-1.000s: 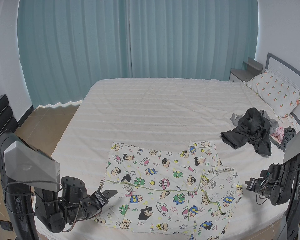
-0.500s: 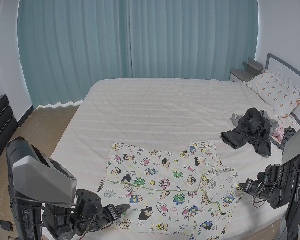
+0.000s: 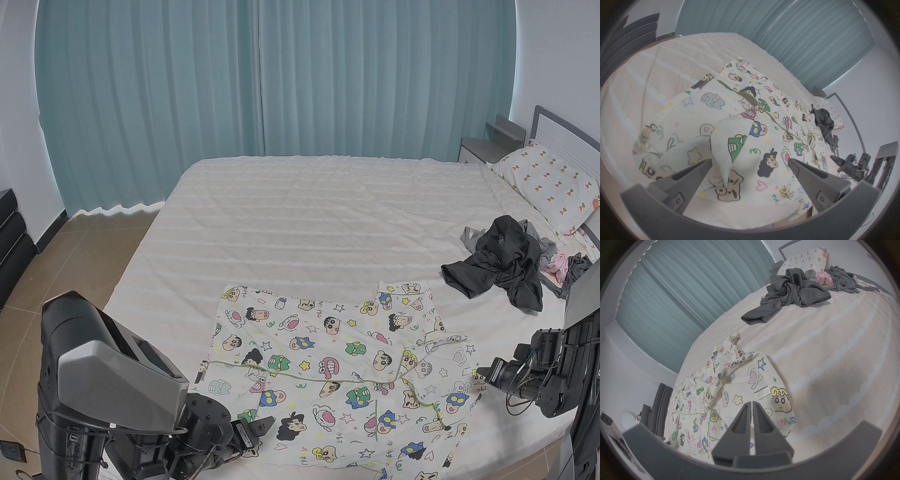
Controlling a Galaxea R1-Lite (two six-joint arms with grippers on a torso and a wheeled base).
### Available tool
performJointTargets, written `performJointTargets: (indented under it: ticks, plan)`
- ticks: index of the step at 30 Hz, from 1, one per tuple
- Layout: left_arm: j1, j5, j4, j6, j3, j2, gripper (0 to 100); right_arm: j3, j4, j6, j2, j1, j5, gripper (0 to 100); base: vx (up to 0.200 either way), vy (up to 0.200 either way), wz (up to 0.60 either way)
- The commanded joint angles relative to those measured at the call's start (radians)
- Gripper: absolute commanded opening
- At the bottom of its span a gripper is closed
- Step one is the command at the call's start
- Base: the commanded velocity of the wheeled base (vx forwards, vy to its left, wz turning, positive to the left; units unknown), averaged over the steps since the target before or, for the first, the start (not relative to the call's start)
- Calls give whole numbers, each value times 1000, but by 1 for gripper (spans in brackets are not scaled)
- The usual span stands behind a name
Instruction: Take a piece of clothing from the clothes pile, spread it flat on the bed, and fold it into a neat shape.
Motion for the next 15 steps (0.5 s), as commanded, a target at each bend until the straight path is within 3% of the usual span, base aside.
performJointTargets:
  ticks: [1, 12, 13, 15]
  plan:
    - [-3, 6, 1, 4, -42, 41, 100, 1, -10, -1, 2, 1, 1, 0, 0, 0, 0]
    - [6, 54, 1, 7, -93, 71, 100, 1, -10, -1, 0, 2, -1, 0, 0, 0, 0]
    - [9, 63, -1, 5, -93, 71, 0, 3, -10, -1, 0, 2, -1, 0, 0, 0, 0]
    - [18, 97, -1, 5, -87, 70, 0, 7, -10, -1, 0, 2, 1, 0, 0, 0, 0]
